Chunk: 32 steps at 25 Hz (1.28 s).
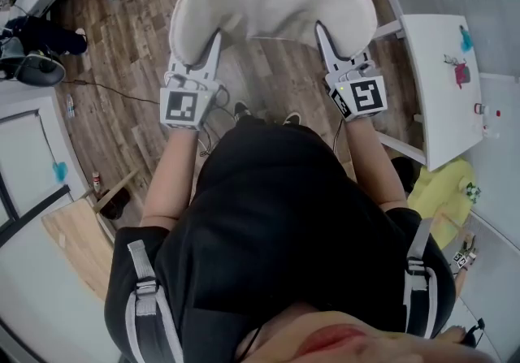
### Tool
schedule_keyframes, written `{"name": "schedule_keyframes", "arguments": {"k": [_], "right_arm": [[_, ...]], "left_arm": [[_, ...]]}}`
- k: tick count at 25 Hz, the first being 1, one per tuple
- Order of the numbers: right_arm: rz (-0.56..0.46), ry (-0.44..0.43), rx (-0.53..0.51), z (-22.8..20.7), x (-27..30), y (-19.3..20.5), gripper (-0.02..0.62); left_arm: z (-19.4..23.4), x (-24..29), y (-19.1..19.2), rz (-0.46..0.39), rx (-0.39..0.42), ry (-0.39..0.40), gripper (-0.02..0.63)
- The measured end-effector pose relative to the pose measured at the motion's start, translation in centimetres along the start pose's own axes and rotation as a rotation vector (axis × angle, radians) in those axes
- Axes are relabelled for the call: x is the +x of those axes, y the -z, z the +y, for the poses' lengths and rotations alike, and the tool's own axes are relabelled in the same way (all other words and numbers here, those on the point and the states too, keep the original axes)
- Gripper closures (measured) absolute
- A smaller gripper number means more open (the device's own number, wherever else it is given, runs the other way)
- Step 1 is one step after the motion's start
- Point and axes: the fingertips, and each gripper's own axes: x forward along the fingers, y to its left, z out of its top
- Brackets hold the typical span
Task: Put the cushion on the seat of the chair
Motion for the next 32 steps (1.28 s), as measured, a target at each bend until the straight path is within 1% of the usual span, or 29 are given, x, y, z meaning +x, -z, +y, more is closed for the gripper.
{"name": "schedule_keyframes", "arguments": {"k": [5,13,19,26,32], "right_arm": [[0.009,0.016,-0.001,1.0,1.5,0.0,0.540],[0.027,0.062,0.004,3.2,4.3,-0.1,0.540],[0.030,0.084,0.003,4.5,5.3,-0.1,0.540],[0.035,0.103,0.009,3.3,6.0,0.1,0.540],[0.025,0.096,0.004,1.7,6.5,0.4,0.540]], "left_arm": [[2.0,-0.2,0.2,0.001,0.023,0.014,0.549],[5.6,-0.5,1.1,-0.010,0.013,0.058,0.549],[7.4,-1.0,1.6,-0.013,0.007,0.079,0.549],[7.6,0.6,1.5,-0.012,0.015,0.101,0.549],[7.4,2.2,1.3,-0.015,0.026,0.094,0.549]]}}
